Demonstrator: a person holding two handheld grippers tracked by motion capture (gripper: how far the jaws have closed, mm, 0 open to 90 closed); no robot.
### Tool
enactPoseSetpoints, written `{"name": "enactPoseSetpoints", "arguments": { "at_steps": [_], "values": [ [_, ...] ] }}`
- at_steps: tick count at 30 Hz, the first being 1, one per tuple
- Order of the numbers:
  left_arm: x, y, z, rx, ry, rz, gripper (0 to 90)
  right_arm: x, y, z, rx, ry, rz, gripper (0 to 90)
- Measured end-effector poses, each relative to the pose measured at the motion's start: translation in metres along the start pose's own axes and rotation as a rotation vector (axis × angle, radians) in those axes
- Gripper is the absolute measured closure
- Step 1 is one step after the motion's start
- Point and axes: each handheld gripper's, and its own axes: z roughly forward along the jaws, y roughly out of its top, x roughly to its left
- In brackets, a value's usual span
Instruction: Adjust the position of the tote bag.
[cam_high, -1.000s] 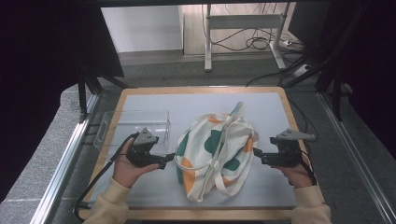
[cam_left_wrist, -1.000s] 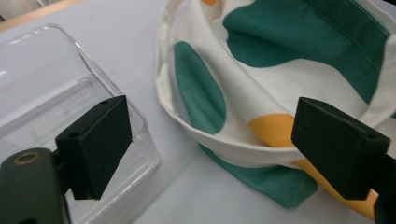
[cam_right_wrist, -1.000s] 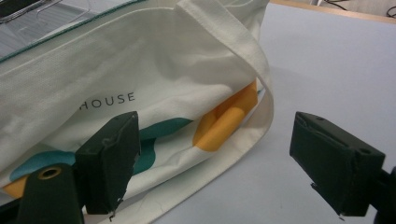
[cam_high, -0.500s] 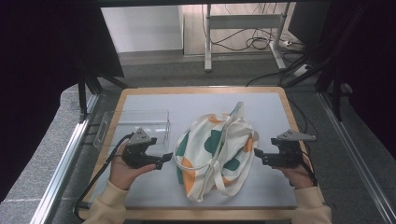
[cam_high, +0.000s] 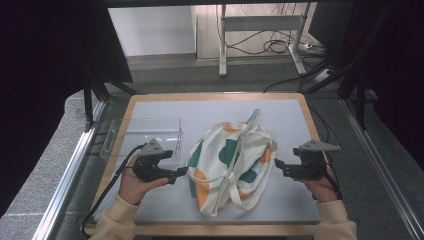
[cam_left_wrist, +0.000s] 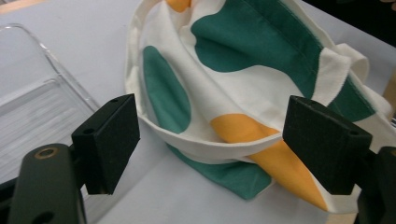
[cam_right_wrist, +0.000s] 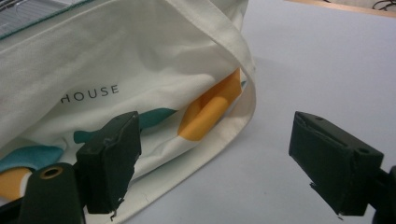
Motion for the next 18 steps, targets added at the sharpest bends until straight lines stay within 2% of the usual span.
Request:
{"name": "enactPoseSetpoints", "arguments": {
  "at_steps": [4,11,17,18],
  "values": [
    [-0.003,0.000,0.000,0.000,-0.006,0.003,19.0,0.001,0.002,-0.002,-0.010,-0.004,-0.003,17.1],
    [-0.015,0.003,0.000,0.026,-0.009,0.051,19.3,0.002,0.001,0.000,0.002,-0.009,-0.010,17.1],
    [-0.027,0.003,0.005,0.043,-0.039,0.079,19.3,0.001,0.000,0.001,0.005,-0.013,-0.009,17.1],
    [-0.031,0.002,0.008,0.047,-0.061,0.079,19.3,0.002,0.000,0.001,0.008,-0.015,-0.010,17.1]
  ]
}}
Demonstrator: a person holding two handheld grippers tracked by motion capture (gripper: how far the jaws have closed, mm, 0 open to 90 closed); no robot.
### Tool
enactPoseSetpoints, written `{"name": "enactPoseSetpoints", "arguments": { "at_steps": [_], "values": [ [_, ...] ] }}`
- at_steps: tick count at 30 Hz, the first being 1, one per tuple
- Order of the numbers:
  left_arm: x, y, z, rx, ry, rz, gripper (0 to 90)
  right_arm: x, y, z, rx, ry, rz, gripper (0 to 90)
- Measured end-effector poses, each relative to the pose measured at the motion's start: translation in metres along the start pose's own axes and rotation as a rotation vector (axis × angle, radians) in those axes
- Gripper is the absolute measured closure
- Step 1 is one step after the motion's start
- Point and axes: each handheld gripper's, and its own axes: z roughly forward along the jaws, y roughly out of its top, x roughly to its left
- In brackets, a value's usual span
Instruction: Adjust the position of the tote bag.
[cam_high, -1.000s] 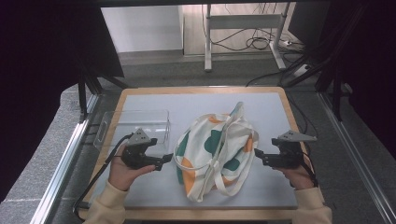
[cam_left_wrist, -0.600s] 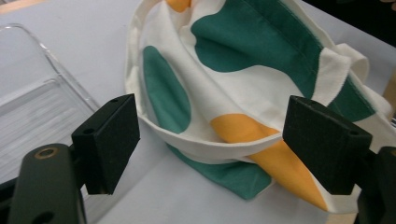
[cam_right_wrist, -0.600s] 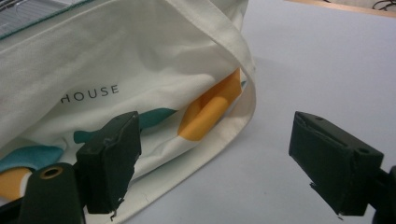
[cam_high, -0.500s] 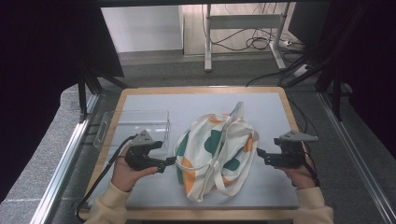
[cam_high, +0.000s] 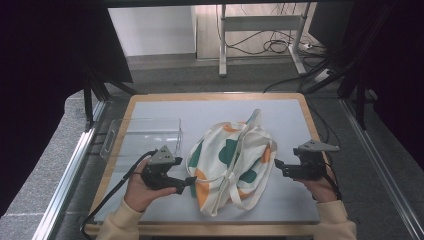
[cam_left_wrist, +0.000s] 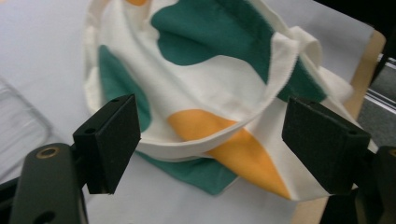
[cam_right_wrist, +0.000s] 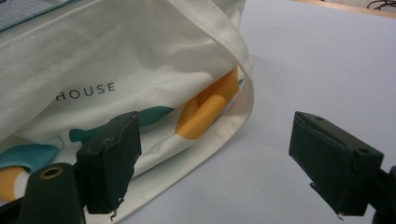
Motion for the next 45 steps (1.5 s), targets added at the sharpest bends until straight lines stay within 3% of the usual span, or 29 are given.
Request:
{"name": "enactPoseSetpoints", "arguments": {
  "at_steps": [7,10,16,31,36,41,43,45],
  "values": [
    [-0.017,0.002,0.009,0.020,-0.028,0.043,19.3,0.002,0.000,0.002,0.008,-0.004,-0.006,17.0],
    [-0.025,0.001,0.014,0.012,-0.080,0.043,20.8,0.002,-0.001,0.002,0.009,-0.005,-0.007,16.9],
    [-0.044,-0.001,0.027,0.041,-0.123,0.090,20.3,0.002,-0.001,0.002,0.013,-0.010,-0.008,16.8],
    [-0.068,-0.014,0.042,0.045,-0.179,0.123,14.3,0.003,-0.002,0.004,0.021,-0.010,-0.006,16.7],
    [-0.078,-0.019,0.053,0.072,-0.161,0.158,11.5,0.003,-0.002,0.003,0.020,-0.011,-0.004,16.7],
    [-0.079,-0.023,0.059,0.081,-0.124,0.168,14.6,0.003,-0.002,0.004,0.021,-0.011,-0.004,16.6],
    [-0.076,-0.024,0.059,0.081,-0.095,0.170,18.9,0.003,-0.002,0.004,0.021,-0.011,-0.004,16.6],
    [-0.072,-0.024,0.057,0.066,-0.109,0.142,20.7,0.002,-0.002,0.004,0.022,-0.011,-0.001,16.6]
  ]
}}
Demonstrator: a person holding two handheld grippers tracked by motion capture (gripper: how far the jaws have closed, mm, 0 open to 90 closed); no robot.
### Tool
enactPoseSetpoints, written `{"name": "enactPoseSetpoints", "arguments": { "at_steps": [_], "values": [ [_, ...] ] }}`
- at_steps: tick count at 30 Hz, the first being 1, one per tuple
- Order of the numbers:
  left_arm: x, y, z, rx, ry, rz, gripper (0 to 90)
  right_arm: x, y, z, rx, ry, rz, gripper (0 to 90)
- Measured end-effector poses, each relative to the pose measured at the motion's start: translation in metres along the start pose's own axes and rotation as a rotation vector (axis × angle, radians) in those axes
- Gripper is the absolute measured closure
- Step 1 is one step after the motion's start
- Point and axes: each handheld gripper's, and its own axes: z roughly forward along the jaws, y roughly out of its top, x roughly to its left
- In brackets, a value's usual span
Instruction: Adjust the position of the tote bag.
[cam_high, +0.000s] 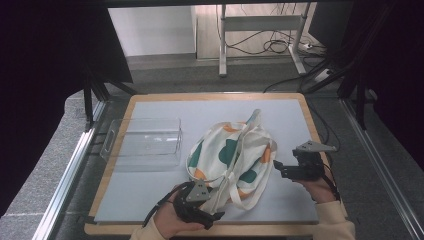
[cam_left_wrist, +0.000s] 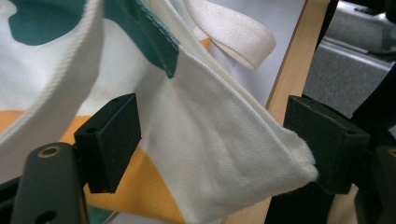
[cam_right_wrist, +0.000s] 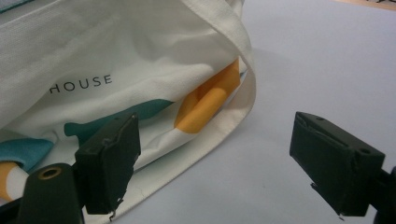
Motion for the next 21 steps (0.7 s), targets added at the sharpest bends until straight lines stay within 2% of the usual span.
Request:
{"name": "enactPoseSetpoints", "arguments": {
  "at_steps": [4,8,11,17,21],
  "values": [
    [0.008,-0.001,-0.008,-0.011,-0.021,-0.002,27.7,-0.001,0.000,0.000,0.001,-0.001,0.002,16.6],
    [0.014,-0.003,-0.011,-0.018,-0.065,-0.020,39.3,0.000,0.000,0.000,0.001,-0.001,-0.001,16.6],
    [0.018,-0.004,-0.014,-0.023,-0.081,-0.031,48.6,0.000,0.000,0.000,0.001,-0.001,0.000,16.6],
    [0.028,-0.006,-0.021,-0.018,-0.076,-0.051,68.3,0.000,0.000,0.001,0.002,-0.003,0.000,16.6],
    [0.032,-0.008,-0.021,-0.022,-0.081,-0.068,74.9,0.000,0.000,0.000,0.003,-0.004,0.000,16.6]
  ]
}}
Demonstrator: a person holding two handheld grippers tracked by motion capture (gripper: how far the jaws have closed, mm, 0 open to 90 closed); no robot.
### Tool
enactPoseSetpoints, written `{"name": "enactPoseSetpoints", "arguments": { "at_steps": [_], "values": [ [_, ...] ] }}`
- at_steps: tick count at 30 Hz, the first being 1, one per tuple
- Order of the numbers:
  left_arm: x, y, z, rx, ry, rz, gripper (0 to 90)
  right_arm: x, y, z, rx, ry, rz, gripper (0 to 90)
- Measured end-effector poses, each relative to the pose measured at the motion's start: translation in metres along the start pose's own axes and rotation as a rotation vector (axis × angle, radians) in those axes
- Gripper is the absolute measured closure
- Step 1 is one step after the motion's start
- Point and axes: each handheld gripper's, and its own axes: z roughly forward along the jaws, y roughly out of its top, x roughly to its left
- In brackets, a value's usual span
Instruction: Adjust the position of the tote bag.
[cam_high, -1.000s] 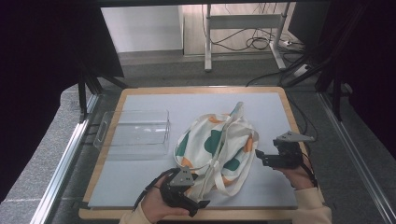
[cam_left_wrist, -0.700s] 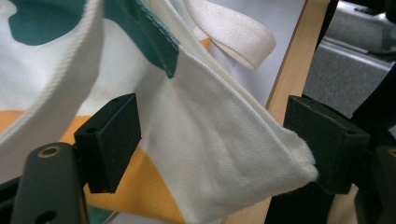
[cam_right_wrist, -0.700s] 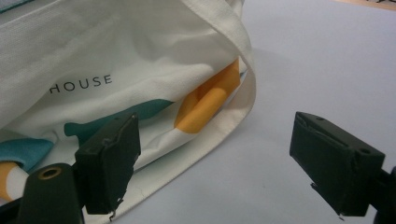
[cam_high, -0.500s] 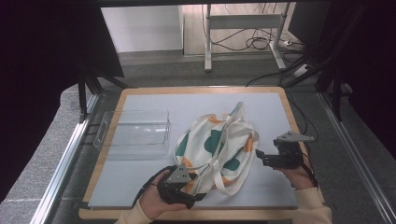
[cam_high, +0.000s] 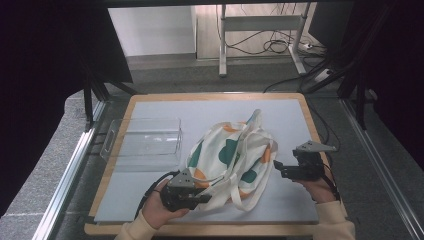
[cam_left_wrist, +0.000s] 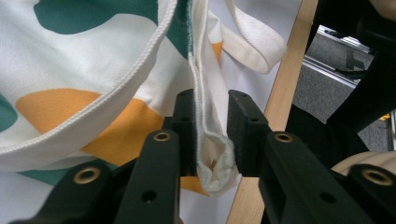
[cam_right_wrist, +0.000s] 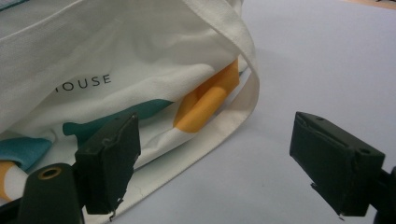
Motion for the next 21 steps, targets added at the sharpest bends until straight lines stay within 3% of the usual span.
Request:
{"name": "enactPoseSetpoints", "arguments": {
  "at_steps": [21],
  "values": [
    [0.0099,-0.0027,-0.0033,0.003,-0.015,-0.008,79.5,-0.0020,0.0008,-0.0019,-0.008,0.010,0.031,16.0]
  ]
}}
